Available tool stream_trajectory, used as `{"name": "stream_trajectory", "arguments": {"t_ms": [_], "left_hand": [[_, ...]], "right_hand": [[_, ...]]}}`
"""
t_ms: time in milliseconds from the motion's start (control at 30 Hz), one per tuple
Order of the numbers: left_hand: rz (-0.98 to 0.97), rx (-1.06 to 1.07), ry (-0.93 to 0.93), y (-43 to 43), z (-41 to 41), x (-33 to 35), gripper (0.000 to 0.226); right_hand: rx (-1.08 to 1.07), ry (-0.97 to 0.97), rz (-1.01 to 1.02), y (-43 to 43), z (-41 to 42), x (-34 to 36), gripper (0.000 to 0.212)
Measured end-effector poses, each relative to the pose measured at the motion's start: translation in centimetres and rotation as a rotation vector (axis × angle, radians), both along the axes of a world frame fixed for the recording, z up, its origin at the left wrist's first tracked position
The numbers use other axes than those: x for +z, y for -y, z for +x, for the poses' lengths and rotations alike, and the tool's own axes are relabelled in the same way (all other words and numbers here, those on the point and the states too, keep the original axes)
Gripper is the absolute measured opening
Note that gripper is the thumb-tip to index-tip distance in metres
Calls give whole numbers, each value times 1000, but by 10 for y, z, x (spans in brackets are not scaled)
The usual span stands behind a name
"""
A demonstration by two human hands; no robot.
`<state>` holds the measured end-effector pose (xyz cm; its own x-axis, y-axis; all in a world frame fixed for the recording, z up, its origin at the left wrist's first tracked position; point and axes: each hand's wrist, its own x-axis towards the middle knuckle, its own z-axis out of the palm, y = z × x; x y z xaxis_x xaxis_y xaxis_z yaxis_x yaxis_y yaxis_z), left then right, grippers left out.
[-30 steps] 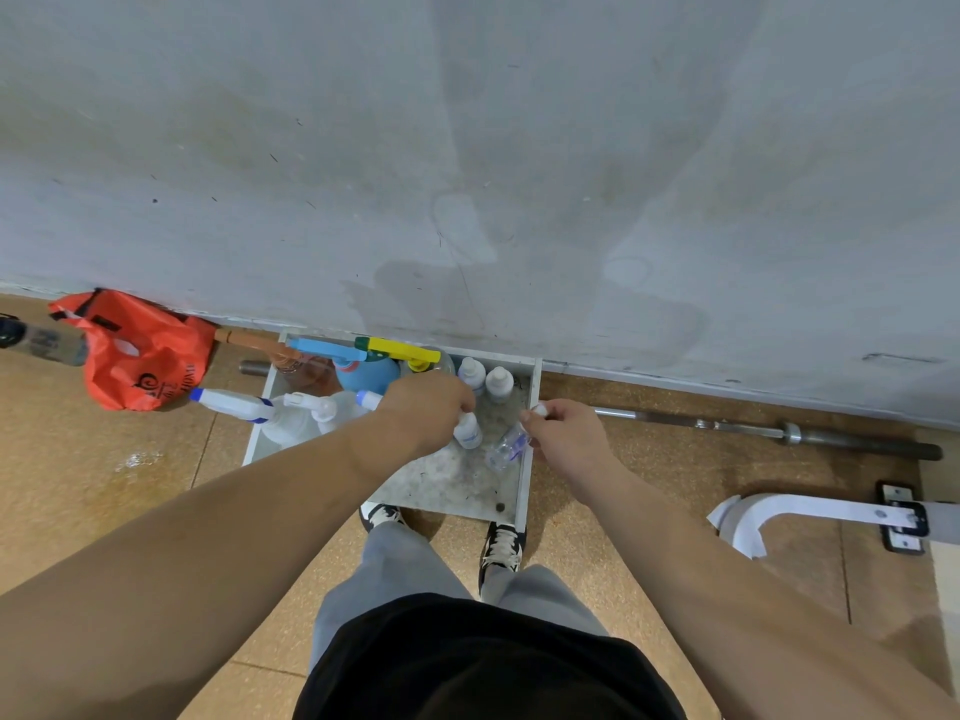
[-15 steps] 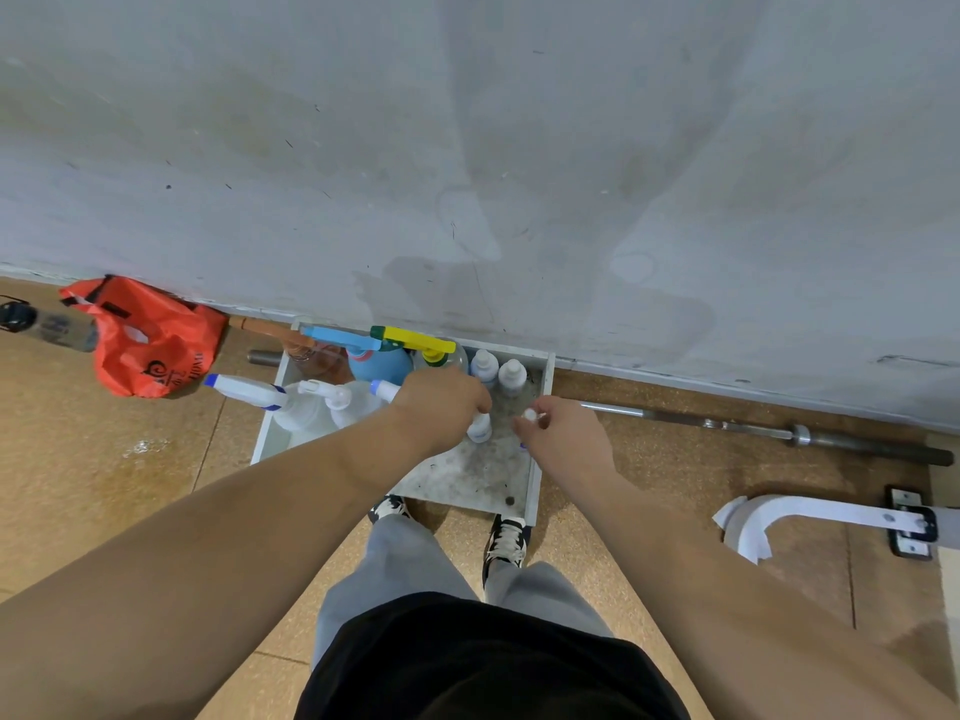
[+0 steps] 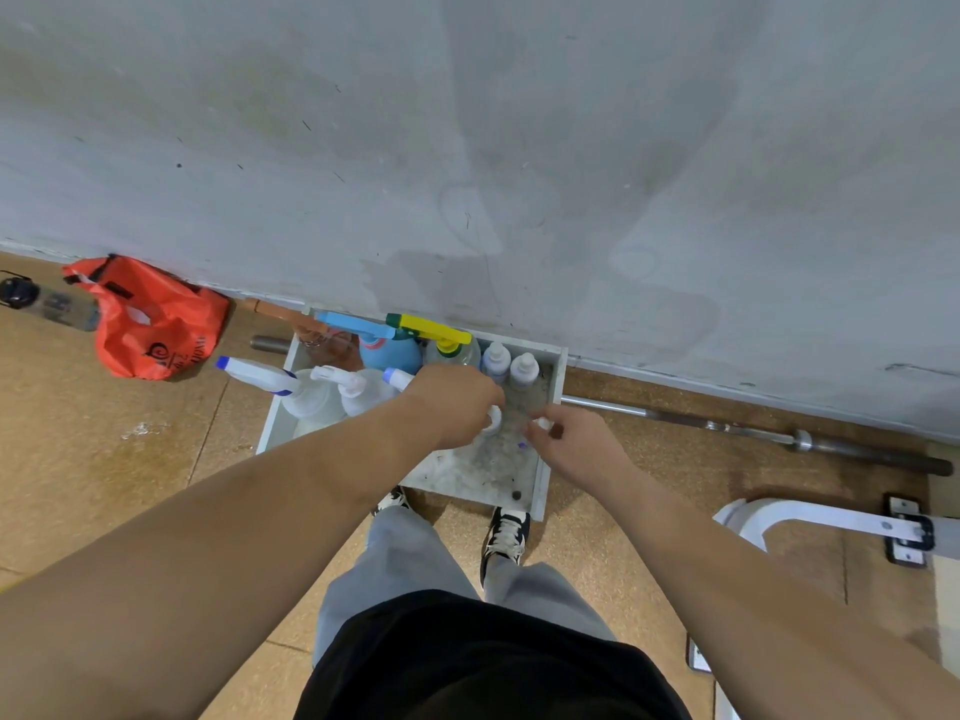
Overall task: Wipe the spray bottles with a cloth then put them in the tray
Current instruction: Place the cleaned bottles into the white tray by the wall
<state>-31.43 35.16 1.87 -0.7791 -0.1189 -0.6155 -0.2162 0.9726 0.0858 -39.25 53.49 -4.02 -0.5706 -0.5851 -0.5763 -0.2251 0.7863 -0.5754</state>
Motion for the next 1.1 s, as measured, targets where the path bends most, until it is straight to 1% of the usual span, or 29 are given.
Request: {"name": "stream_trajectory", "arguments": {"t_ms": [133,300,400,533,633,700,767,867,1000,1100], "left_hand": [[-17,1,14,1,-2,-1,15],[-50,-28,19,1,-1,-3,11],[-34,-30,7,1,-1,-3,13],[-33,-49,6,1,0,-4,13],[-54,-61,13,0,-1,-4,9],[-72,-73,22,-1,-1,-3,8],[-81,-79,28,-1,-2,-3,11],[-81,-83,31,-1,-1,-4,8],[-72,-77,-2,-1,2,-4,16],[-77,-76,1,-1,2,-5,15]], "right_hand": [[-52,-41,-40,4,-8,1,41],[-13,-24,-20,15,-5,1,45],[37,9,-21,20,-4,2,40],[162,0,0,23,0,3,13],[203,-58,6,22,2,1,14],[182,-80,16,22,3,0,13],[138,-75,4,22,4,-1,18],[130,-66,-16,21,6,-1,21],[112,-71,-21,23,9,-3,18],[100,-95,-39,22,12,-6,18]]}}
